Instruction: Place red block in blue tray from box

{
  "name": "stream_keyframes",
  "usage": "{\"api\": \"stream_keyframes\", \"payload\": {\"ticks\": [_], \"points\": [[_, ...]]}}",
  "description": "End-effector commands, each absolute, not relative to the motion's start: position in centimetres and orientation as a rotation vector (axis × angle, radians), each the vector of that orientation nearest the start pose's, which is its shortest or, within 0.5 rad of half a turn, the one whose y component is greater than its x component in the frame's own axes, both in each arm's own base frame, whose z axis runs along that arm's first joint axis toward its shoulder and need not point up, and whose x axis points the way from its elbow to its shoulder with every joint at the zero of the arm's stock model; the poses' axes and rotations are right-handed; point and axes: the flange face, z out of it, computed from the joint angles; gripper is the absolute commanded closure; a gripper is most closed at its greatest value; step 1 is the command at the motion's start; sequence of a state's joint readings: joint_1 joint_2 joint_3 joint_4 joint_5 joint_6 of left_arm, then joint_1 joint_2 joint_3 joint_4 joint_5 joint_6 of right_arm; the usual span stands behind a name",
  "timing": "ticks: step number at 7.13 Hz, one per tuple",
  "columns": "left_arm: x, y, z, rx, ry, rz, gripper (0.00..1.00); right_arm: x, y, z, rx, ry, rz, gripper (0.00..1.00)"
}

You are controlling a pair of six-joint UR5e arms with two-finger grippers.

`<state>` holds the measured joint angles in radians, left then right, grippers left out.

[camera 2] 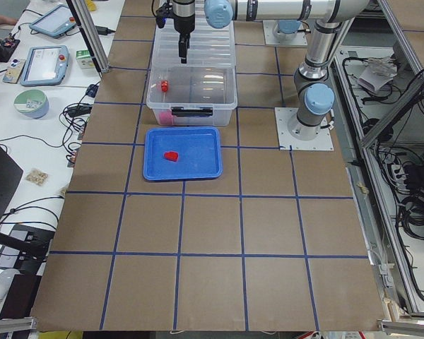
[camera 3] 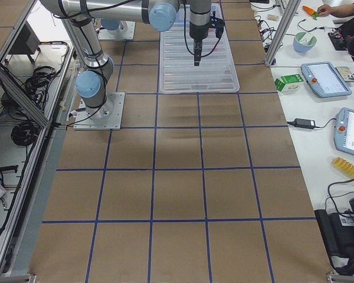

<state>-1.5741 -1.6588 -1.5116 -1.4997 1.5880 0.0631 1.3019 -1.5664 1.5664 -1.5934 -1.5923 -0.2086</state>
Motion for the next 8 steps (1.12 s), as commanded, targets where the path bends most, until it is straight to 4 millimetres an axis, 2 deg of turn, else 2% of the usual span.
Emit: {"api": "stream_keyframes", "payload": {"ticks": [1, 2, 3, 4, 5, 7, 8], "points": [[-15.6, -51.5, 47.3, 0.045, 3.125, -0.089, 0.00, -8.1, -50.9, 45.9, 0.015, 3.150, 0.040, 0.00], [-12.8, -52.2, 48.6, -0.040, 3.148, -0.120, 0.00, -10.1, -50.6, 44.1, -0.046, 3.161, 0.038, 0.00], [-11.1, -52.8, 49.6, -0.096, 3.182, -0.150, 0.00, -10.7, -50.5, 40.9, -0.042, 3.162, 0.050, 0.00], [-11.1, -52.5, 48.7, -0.066, 3.183, -0.112, 0.00, -11.0, -51.0, 37.6, -0.044, 3.167, 0.035, 0.00], [-11.2, -52.7, 48.8, -0.059, 3.177, -0.116, 0.00, -11.2, -51.2, 35.5, -0.040, 3.164, 0.062, 0.00], [-11.1, -52.5, 49.2, -0.037, 3.174, -0.126, 0.00, -10.2, -51.0, 35.7, -0.035, 3.152, 0.068, 0.00], [-11.1, -52.1, 48.6, -0.008, 3.174, -0.103, 0.00, -9.1, -51.3, 35.5, -0.034, 3.142, 0.063, 0.00]]}}
